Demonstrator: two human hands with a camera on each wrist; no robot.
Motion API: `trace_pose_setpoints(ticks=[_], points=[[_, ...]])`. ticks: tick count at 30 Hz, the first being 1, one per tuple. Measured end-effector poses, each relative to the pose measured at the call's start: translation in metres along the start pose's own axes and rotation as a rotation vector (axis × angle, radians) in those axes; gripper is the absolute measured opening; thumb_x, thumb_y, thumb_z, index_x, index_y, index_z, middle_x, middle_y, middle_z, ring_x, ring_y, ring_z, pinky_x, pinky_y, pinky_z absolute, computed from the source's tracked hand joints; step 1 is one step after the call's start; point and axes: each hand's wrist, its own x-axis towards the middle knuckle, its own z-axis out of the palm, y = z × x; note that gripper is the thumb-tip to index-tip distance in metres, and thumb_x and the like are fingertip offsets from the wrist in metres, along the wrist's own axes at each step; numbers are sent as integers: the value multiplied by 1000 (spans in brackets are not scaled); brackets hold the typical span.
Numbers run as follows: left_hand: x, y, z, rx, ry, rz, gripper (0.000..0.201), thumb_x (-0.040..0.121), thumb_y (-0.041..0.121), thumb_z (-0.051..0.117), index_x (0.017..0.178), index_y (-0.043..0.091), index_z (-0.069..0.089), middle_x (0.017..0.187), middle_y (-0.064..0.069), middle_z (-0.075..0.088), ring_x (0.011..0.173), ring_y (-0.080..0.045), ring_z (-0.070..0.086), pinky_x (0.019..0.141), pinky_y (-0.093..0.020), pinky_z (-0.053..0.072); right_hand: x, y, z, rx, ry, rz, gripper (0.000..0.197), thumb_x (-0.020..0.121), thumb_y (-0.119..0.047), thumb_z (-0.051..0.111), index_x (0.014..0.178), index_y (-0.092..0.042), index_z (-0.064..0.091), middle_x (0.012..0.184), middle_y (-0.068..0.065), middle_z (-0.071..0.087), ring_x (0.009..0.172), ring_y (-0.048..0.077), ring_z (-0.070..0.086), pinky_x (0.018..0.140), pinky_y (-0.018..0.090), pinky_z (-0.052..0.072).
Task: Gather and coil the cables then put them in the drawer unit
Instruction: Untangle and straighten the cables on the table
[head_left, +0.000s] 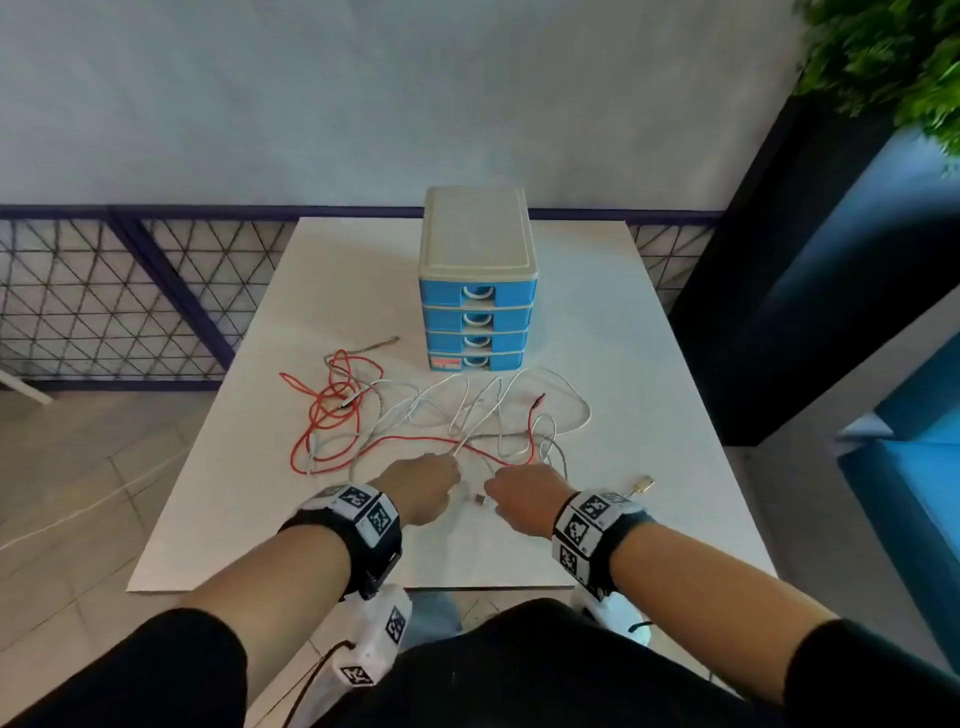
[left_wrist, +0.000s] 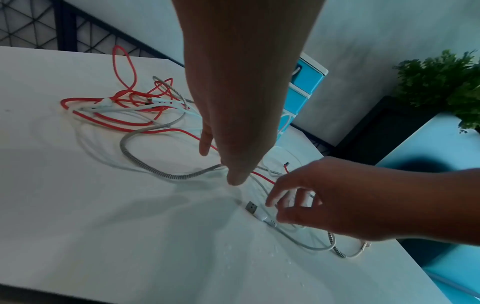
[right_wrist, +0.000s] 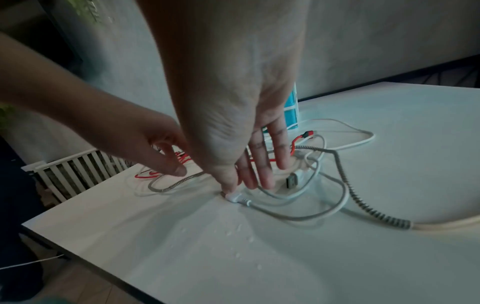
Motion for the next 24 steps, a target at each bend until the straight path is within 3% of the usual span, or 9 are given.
trace_pose_setpoints(ticks=[4,6,8,11,13,16,19,22,24], points=[[6,5,1,-12,35,-9,40,90,14,43,129,15,49,138,-6,47,121,-29,50,92,-43,48,13,-15,5,-57,-18,104,34,95,-29,54,123,-9,55,121,8,59,109,32,61,92,50,45],[10,10,4,-52,55,25,37,89,17,49,126,15,52,132,-7,48,119,-28,49,91,-42,47,15,-22,11,-29,-18,139,32,94,-18,55,123,-7,52,120,10,58,107,32,61,92,50,47],[12,16,8,-142,98,67,34,87,23,58,118,12,56,121,-9,51,112,-26,51,87,-39,47,17,-21,16,49,-4,165,32,92,-7,51,124,-5,51,121,12,56,107,32,61,85,44,50],[17,21,12,-536,186,73,20,84,22,67,96,8,60,93,-5,59,84,-19,55,71,-23,41,17,-13,17,246,60,230,32,91,-4,48,123,-4,47,122,13,57,109,33,61,81,40,49],[19,19,12,-770,260,54,14,81,15,71,87,6,63,80,-4,60,70,-18,54,65,-24,42,18,-7,14,404,115,269,27,93,-9,48,119,-4,46,120,15,59,109,35,60,81,40,47],[19,11,5,-1130,271,-2,4,84,6,67,87,9,67,77,-9,66,64,-13,60,59,-22,46,17,1,6,668,221,305,21,93,-24,56,107,-8,51,107,13,63,95,31,61,73,36,45],[15,8,-6,-1352,286,-37,4,86,15,66,89,13,68,85,-6,68,73,-7,63,63,-17,50,14,12,-5,861,324,290,13,84,-22,67,89,-17,56,83,1,60,75,22,55,66,29,44],[11,7,-16,-1585,310,-13,12,93,24,58,88,16,64,100,-3,71,93,-14,63,76,-26,51,11,31,-16,1017,364,241,13,79,-14,72,78,-19,59,75,0,63,69,15,56,71,31,51],[7,10,-29,-1766,345,35,24,98,26,46,83,12,58,102,-4,72,91,-16,65,82,-32,50,8,44,-25,1231,418,278,14,86,-15,66,73,-15,61,73,5,65,66,13,56,61,22,48]])
